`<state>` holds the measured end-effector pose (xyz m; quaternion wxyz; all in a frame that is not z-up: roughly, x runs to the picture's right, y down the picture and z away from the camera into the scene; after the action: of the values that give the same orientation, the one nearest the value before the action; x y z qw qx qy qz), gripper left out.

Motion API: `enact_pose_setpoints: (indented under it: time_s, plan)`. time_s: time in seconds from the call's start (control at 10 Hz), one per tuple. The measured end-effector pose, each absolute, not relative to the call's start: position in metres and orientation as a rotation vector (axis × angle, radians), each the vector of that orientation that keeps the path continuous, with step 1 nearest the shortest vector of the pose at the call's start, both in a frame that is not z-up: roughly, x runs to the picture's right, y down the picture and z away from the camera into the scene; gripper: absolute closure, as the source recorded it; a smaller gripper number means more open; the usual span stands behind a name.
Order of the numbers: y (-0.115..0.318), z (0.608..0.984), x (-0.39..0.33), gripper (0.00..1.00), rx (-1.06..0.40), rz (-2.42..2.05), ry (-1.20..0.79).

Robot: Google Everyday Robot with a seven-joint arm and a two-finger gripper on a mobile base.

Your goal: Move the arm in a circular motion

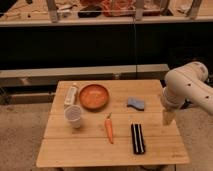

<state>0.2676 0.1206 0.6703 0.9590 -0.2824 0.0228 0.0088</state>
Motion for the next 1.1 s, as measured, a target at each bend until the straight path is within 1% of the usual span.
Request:
enact_pose_setpoints:
  time_s: [0.2,0.6,0.8,1.1]
  plan:
    - [0.13,0.659,0.249,0.2,-0.571,-0.006,0.052]
    - [0.135,0.652,0.225,0.2,-0.567,-0.048,0.052]
    - [0.138,0.647,0.186,0.2,-0.57,-0.09,0.037]
    - [0.148,0.639,0.148,0.2,-0.575,-0.176,0.02]
